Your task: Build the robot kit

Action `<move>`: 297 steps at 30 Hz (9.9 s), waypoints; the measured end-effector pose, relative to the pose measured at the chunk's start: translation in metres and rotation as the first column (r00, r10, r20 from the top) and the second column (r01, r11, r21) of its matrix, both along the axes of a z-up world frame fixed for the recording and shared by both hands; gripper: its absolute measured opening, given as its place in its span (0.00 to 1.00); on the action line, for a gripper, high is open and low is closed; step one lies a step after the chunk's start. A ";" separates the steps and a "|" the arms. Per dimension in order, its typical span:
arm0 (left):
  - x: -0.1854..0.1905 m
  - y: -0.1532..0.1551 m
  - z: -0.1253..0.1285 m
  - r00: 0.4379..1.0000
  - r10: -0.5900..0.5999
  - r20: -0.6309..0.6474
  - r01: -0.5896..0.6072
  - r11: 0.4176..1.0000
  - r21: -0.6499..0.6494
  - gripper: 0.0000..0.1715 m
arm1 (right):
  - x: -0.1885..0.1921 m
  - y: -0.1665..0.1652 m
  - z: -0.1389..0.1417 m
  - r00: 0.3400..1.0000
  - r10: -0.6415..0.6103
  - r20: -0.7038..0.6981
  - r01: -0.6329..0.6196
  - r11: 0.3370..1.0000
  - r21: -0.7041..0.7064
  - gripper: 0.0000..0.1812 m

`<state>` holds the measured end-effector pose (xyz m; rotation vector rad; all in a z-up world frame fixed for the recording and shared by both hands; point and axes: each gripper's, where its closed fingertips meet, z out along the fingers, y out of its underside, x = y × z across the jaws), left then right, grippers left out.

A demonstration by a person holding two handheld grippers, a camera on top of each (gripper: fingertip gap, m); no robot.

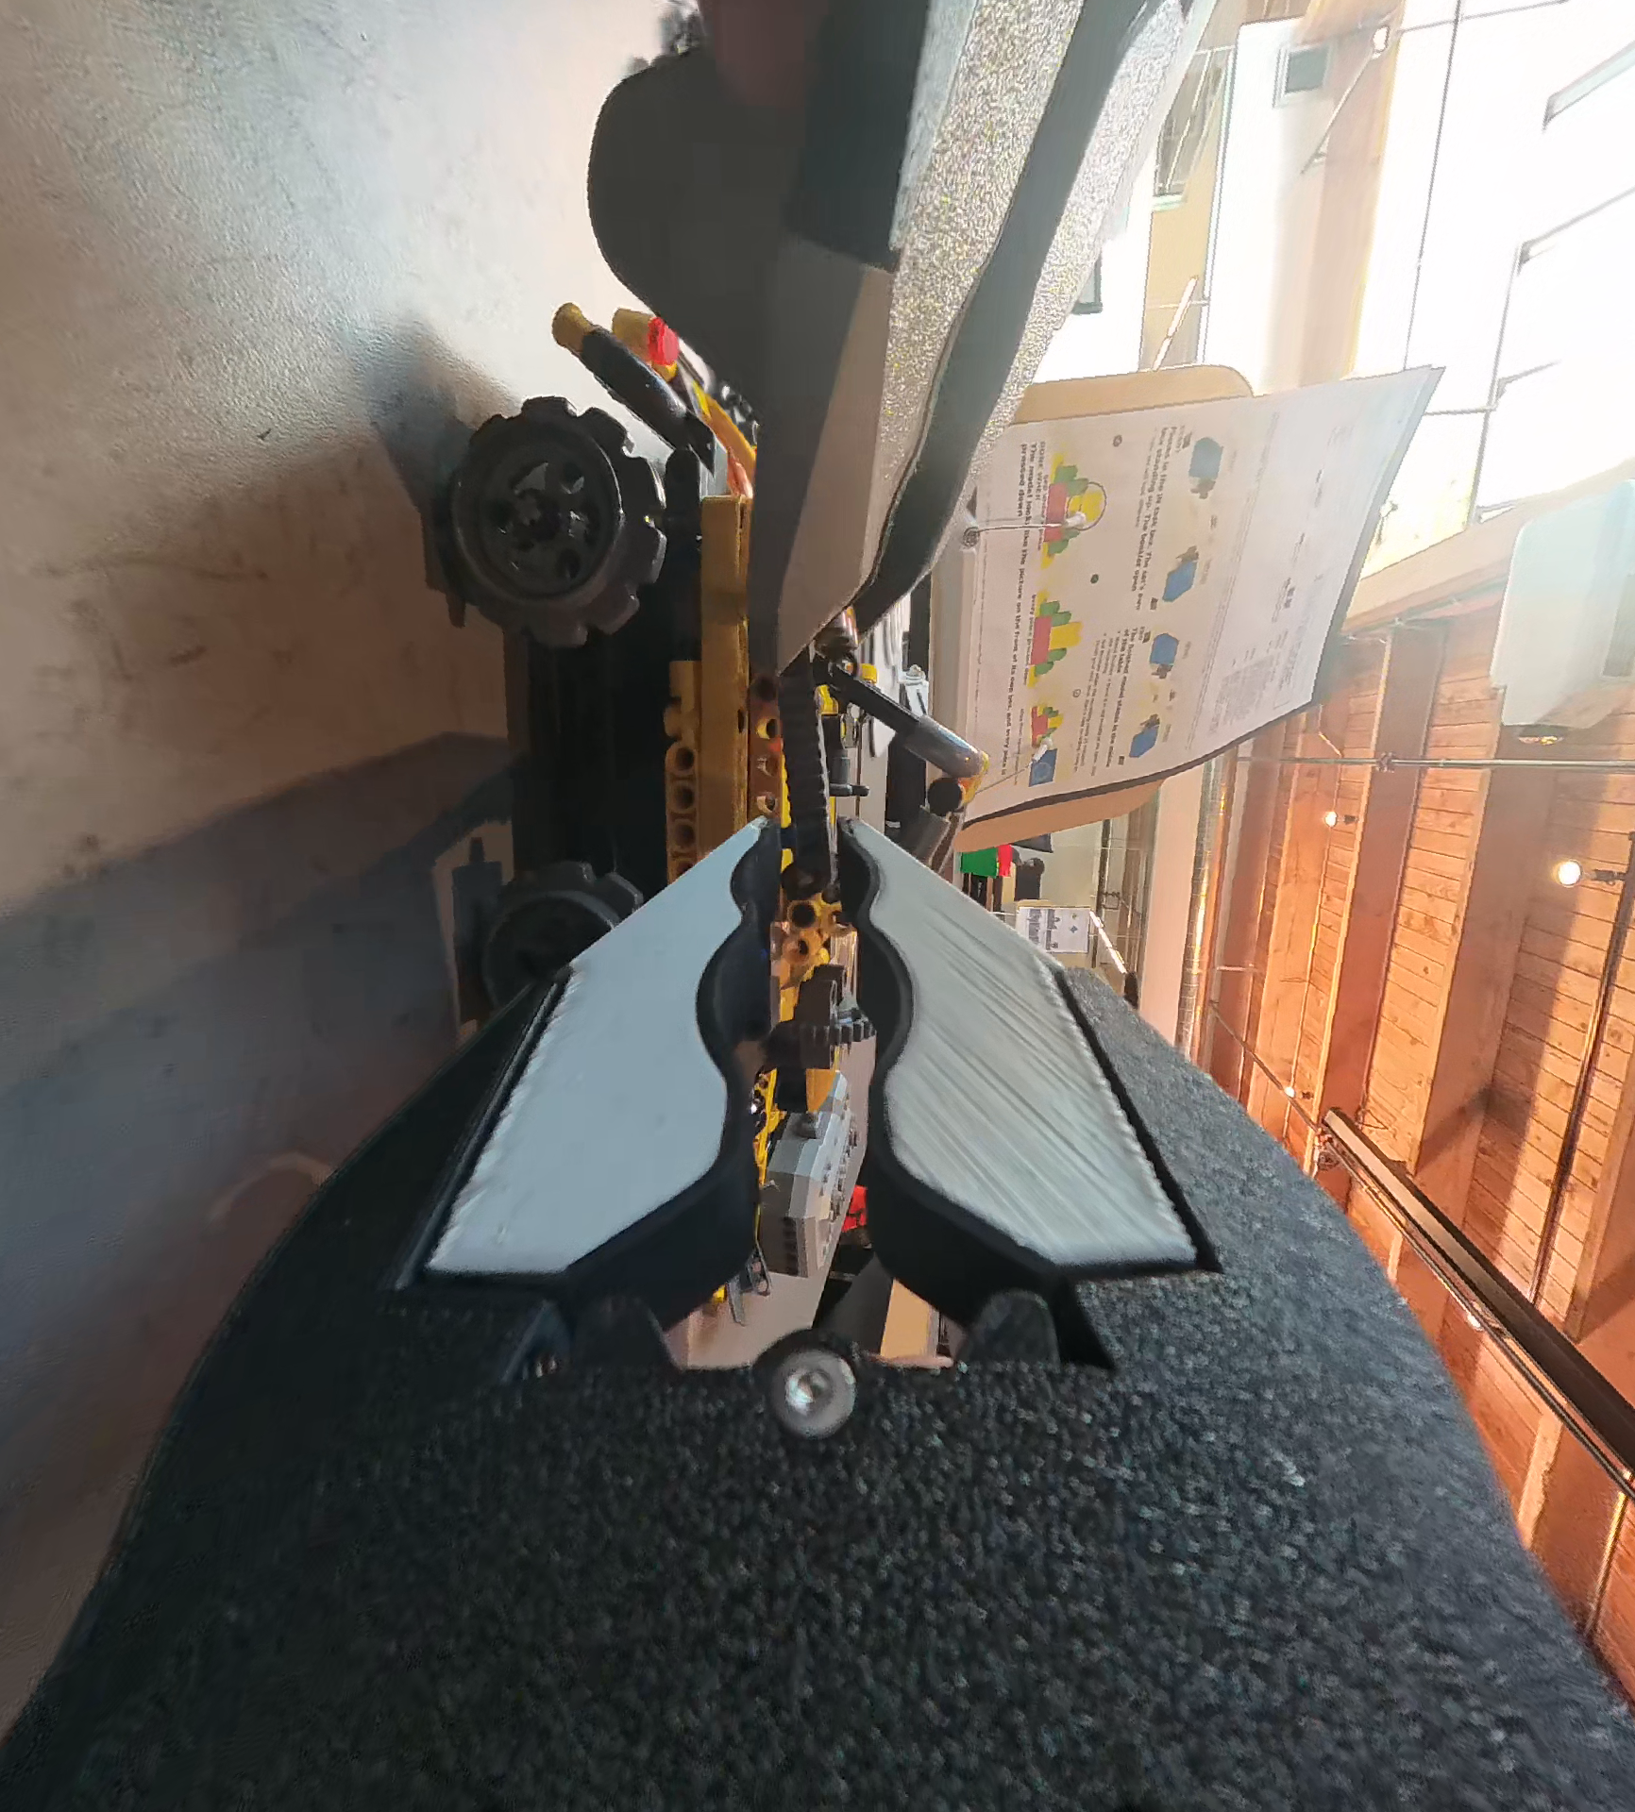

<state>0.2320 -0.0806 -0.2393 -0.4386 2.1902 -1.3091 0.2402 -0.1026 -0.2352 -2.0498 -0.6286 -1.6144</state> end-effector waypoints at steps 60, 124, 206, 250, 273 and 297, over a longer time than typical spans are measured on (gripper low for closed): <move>0.000 -0.002 0.003 0.995 0.009 0.100 -0.018 0.996 0.087 0.11 | 0.003 0.000 -0.004 0.944 -0.134 -0.300 0.119 0.991 -0.068 0.05; 0.004 -0.002 -0.001 0.999 0.002 0.037 -0.005 0.998 0.070 0.11 | 0.010 -0.002 -0.012 0.949 -0.197 -0.245 0.168 0.976 -0.136 0.03; 0.015 -0.007 -0.009 0.962 -0.077 -0.260 0.074 0.997 -0.020 0.24 | 0.008 -0.021 -0.013 0.527 0.331 -0.783 0.172 0.861 0.479 0.26; -0.036 -0.018 -0.011 0.976 -0.147 -0.163 0.204 0.883 0.423 0.21 | -0.043 -0.011 -0.006 0.502 0.339 -0.796 0.231 0.834 0.501 0.27; -0.001 0.012 -0.019 0.969 -0.156 -0.192 0.203 0.945 0.256 0.40 | -0.028 0.008 -0.014 0.499 0.120 -0.858 0.314 0.898 0.308 0.30; -0.002 0.014 -0.017 0.975 -0.113 -0.191 0.125 0.991 0.054 0.47 | -0.032 0.019 -0.018 0.322 0.067 -0.944 0.352 0.918 0.185 0.26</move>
